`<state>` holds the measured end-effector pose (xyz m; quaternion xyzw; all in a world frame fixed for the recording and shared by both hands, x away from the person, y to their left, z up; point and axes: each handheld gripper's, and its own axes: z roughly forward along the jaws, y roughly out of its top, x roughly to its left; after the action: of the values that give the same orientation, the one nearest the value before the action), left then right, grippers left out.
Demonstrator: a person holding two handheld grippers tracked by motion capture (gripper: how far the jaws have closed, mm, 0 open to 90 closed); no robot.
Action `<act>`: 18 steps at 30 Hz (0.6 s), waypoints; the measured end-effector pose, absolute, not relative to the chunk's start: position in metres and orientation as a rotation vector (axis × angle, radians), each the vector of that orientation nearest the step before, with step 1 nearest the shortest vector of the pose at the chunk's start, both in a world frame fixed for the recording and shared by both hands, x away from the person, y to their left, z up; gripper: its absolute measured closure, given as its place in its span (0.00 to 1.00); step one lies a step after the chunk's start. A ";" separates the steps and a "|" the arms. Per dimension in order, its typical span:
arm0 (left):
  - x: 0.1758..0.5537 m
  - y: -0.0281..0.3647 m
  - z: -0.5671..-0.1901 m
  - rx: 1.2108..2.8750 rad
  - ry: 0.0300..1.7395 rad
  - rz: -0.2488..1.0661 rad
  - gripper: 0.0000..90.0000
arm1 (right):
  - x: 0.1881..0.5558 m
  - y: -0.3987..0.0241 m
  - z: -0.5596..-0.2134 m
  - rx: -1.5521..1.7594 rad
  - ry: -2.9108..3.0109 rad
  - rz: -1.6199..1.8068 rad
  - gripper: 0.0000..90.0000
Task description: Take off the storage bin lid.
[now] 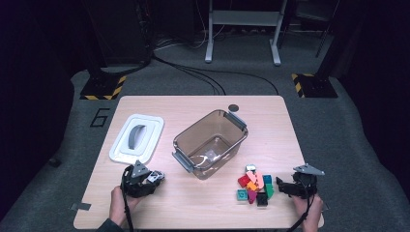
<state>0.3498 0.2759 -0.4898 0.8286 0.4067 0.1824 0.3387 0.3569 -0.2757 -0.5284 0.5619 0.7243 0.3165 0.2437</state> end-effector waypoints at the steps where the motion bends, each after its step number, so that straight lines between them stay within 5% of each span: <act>1: 0.350 0.276 -0.488 2.155 1.057 0.473 0.56 | 0.357 -0.276 -0.528 1.535 1.978 0.865 0.09; 18: 0.362 0.277 -0.458 2.118 1.026 0.511 0.56 | 0.357 -0.276 -0.528 1.532 1.980 0.864 0.09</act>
<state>0.3621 0.2771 -0.4579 0.8210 0.3977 0.1979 0.3586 0.3570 -0.2759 -0.5284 0.5609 0.7250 0.3163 0.2443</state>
